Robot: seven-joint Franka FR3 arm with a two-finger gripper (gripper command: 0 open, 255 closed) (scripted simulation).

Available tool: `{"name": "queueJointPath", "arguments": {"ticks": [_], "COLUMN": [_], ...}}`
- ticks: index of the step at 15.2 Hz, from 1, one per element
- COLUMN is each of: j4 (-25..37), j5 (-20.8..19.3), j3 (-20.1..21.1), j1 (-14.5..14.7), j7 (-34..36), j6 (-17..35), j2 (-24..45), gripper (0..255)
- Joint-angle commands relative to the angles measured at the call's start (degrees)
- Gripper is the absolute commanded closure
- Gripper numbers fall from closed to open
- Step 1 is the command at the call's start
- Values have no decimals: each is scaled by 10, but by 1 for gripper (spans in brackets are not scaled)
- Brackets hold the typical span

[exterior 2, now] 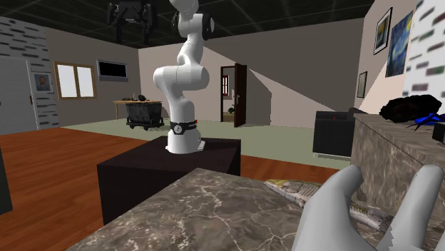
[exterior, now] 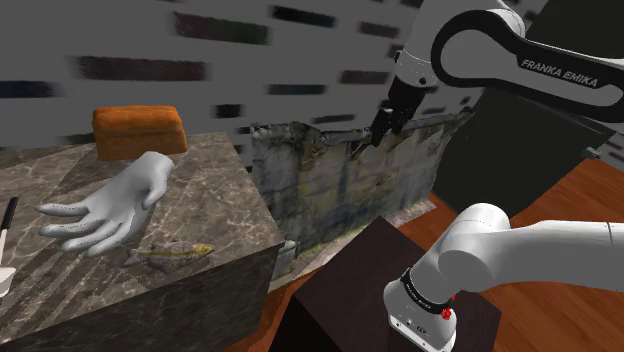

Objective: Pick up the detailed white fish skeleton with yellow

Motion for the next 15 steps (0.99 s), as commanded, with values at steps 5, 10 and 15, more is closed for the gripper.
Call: {"name": "queueJointPath", "arguments": {"ticks": [5, 10, 15], "j4": [-17, -27, -23], "j5": [12, 24, 31], "j3": [17, 40, 66], "j1": [26, 57, 85], "j7": [-7, -16, -25], "j6": [71, 157, 239], "j2": [46, 113, 189], "gripper": [0, 0, 0]}}
